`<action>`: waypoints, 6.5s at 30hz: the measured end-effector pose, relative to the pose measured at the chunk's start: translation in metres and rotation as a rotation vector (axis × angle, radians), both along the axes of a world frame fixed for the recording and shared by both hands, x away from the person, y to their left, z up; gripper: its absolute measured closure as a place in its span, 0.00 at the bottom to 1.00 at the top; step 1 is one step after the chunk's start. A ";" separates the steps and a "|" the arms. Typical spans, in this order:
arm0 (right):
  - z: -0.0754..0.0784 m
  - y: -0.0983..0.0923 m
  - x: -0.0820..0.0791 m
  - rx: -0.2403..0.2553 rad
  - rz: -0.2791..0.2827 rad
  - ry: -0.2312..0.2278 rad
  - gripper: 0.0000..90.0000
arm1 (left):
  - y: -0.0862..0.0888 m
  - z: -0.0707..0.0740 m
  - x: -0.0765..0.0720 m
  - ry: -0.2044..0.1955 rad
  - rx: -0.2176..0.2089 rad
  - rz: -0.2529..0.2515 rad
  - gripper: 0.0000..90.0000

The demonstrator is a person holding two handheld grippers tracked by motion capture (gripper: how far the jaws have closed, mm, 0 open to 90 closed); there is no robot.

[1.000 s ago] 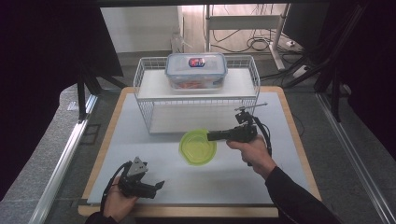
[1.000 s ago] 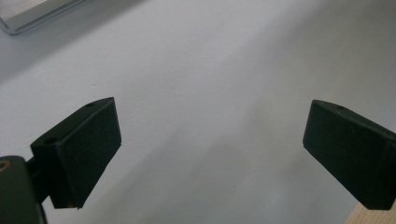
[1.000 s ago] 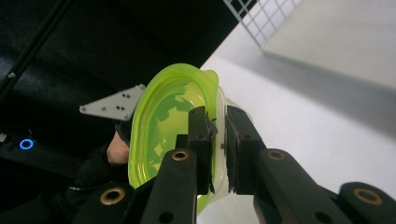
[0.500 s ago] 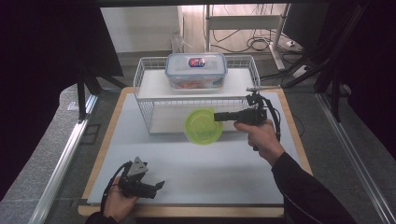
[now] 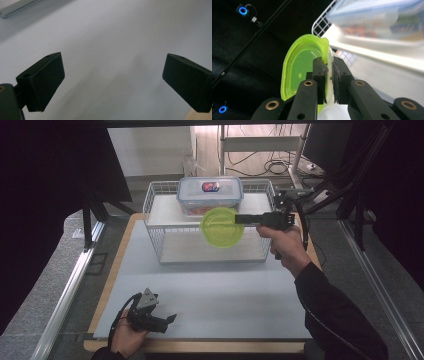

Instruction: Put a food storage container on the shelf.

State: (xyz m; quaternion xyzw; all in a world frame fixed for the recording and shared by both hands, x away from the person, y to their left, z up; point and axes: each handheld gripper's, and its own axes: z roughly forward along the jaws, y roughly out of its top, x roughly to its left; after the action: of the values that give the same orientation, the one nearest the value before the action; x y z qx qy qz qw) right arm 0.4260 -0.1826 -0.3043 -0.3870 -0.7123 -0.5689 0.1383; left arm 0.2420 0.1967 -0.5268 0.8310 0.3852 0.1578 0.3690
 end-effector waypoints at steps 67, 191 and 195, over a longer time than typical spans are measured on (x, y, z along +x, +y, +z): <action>0.052 0.069 0.107 -0.091 -0.391 -0.050 0.78 | -0.004 -0.003 -0.001 0.028 0.000 -0.060 0.04; -0.167 -0.022 -0.122 -0.603 -0.107 -0.496 0.00 | -0.007 -0.005 0.000 0.048 0.005 -0.080 0.03; -0.182 -0.027 -0.124 -0.623 -0.097 -0.465 0.00 | -0.007 -0.005 0.000 0.048 0.006 -0.080 0.03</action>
State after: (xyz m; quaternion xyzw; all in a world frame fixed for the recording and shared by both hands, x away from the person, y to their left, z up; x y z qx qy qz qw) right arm 0.3023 -0.2094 -0.4860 -0.3045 -0.8442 -0.4036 -0.1781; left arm 0.2423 0.1894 -0.5317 0.8504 0.3600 0.1242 0.3630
